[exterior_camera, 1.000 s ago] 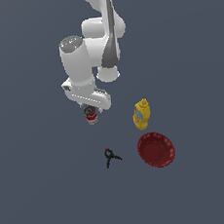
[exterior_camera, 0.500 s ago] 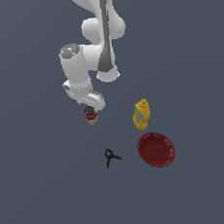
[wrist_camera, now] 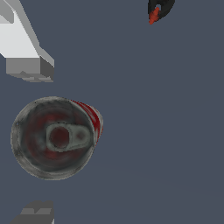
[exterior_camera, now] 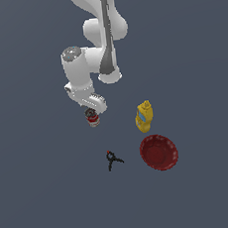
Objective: Pick up a designated object from a clutter of objects.
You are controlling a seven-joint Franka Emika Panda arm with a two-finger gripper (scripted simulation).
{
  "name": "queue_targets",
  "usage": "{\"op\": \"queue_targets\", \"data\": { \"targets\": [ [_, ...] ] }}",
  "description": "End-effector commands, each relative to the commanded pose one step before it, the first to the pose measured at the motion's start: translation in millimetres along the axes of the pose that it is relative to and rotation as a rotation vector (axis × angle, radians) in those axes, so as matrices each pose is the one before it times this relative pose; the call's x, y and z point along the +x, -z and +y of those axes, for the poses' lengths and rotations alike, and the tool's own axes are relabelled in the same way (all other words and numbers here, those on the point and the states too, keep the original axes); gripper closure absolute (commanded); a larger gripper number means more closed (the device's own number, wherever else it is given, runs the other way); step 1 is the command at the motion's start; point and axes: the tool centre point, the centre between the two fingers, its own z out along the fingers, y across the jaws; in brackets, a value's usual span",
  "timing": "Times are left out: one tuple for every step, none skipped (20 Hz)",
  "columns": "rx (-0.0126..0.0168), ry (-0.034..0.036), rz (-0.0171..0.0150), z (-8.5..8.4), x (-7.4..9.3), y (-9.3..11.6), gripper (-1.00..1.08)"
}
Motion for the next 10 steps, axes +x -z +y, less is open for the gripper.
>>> {"op": "queue_targets", "data": {
  "targets": [
    [-0.00059, -0.00042, -0.00031, 0.35, -0.48, -6.36, -0.92],
    [-0.00014, -0.00045, 0.00013, 0.18, -0.09, -3.51, -0.92],
    [-0.00010, -0.00046, 0.00012, 0.17, -0.08, -3.96, -0.92],
    [0.00000, 0.00000, 0.00000, -0.02, -0.14, -4.43, -0.92],
    [-0.00007, -0.00067, 0.00014, 0.23, -0.06, -4.77, -0.92],
    [-0.00004, -0.00048, 0.00009, 0.15, -0.07, -4.54, -0.92],
    [0.00000, 0.00000, 0.00000, -0.04, -0.12, -4.09, -0.92],
    [-0.00005, -0.00068, 0.00011, 0.23, -0.01, -3.57, -0.92],
    [0.00000, 0.00000, 0.00000, -0.04, -0.08, -3.11, -0.92],
    [0.00003, -0.00048, 0.00005, 0.15, 0.01, -2.60, -0.92]
  ]
}}
